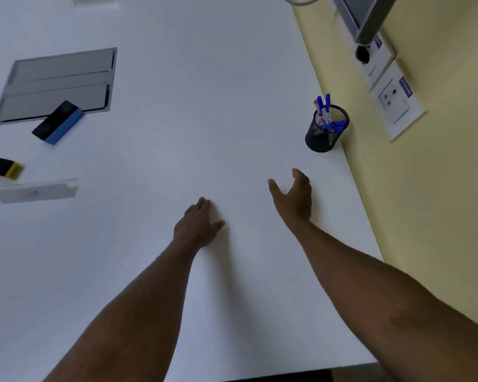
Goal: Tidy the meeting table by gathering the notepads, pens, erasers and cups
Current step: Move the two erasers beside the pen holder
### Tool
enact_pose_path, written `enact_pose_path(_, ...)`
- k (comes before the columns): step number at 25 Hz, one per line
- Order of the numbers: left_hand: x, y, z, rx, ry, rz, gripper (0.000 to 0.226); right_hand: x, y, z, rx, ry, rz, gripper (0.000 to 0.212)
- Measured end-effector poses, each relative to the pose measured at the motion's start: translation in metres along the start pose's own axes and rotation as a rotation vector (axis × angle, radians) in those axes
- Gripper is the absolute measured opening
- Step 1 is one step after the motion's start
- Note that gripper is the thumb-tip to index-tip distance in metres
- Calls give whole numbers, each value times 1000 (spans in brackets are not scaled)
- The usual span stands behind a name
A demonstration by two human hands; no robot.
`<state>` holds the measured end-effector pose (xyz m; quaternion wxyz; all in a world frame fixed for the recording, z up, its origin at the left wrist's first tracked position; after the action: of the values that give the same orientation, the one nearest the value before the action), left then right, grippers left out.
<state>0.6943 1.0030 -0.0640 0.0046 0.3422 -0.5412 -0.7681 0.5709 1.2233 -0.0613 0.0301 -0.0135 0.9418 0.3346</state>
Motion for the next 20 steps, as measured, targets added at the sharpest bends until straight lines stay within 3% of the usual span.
enact_pose_path(4,-28,6,-40,-49,71,80,69,-56,-52,-33,-57,258,-422,68)
enact_pose_path(7,-43,18,-78,-55,112,156,65,-85,-83,-59,-136,440,-585,68)
enact_pose_path(14,-58,54,-176,-130,263,295,60,-119,-153,-144,-215,637,-727,67)
enact_pose_path(20,-41,83,-241,-244,371,416,59,-113,-207,-205,-258,768,-741,60)
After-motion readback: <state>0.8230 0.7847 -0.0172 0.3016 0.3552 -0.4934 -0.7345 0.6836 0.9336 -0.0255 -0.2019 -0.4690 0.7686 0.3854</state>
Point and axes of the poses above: each hand's wrist, its own x-axis towards the middle knuckle, its own y-axis out of the back of the hand, z = x × y, the point moved 4 cm from there along x, towards the middle knuckle, and after that the axes turned 5 degrees about y, right-handed, at the moved point
